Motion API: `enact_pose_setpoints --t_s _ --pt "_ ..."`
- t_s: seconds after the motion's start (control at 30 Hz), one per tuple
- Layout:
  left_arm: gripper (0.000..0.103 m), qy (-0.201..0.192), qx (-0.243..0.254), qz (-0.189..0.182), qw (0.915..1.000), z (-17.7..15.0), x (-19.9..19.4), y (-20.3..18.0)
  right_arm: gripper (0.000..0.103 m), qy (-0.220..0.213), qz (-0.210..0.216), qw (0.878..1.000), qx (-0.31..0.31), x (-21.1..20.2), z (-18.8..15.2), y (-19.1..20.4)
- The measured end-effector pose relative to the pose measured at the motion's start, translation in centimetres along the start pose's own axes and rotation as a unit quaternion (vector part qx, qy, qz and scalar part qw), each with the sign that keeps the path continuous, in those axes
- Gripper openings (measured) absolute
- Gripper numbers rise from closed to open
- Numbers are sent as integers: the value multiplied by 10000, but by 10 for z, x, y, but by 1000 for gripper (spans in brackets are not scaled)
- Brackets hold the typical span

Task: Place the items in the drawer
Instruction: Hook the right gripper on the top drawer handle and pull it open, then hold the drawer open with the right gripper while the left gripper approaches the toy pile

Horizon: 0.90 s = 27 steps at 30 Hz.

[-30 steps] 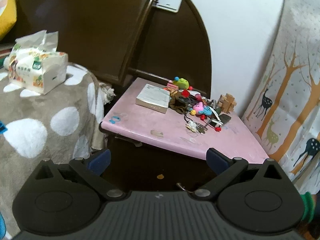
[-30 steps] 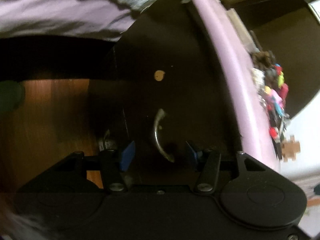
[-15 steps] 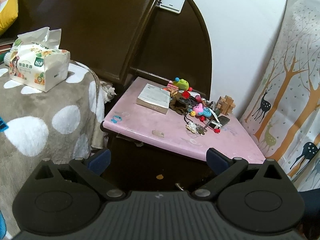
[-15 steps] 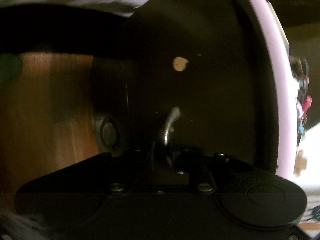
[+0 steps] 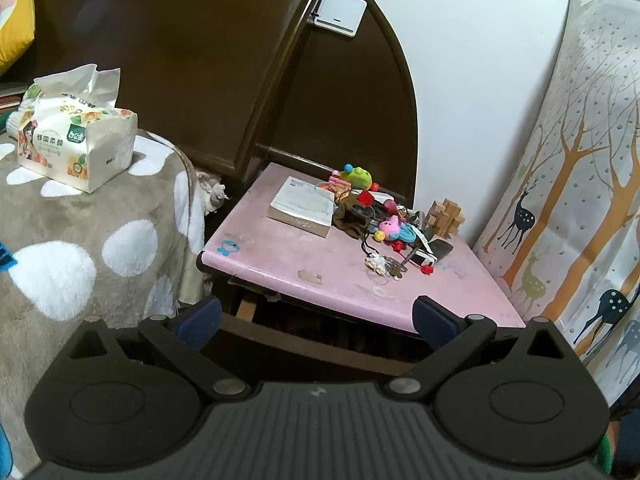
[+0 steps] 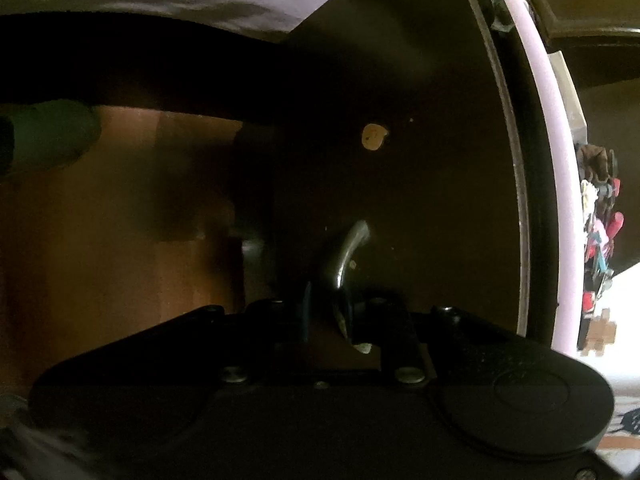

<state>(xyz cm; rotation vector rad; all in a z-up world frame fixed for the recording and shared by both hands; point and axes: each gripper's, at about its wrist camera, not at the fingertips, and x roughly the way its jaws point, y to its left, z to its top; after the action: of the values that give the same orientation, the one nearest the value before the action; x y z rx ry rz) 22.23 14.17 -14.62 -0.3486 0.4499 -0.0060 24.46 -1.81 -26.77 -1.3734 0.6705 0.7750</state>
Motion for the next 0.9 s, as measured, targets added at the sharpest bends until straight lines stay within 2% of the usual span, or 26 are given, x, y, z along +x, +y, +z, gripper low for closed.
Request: enact_pose_setpoints --t_s 0.17,0.67,0.9 --pt "102 -18 30 9 10000 0 0 -1 18 -58 53 9999 -84 -23 -2 24" --pt "102 -17 106 22 9999 -2 -2 -3 18 -279 475 9960 698 -99 -20 73" --pt "102 22 184 26 9998 -4 1 -7 18 -345 810 9930 789 -108 -22 100"
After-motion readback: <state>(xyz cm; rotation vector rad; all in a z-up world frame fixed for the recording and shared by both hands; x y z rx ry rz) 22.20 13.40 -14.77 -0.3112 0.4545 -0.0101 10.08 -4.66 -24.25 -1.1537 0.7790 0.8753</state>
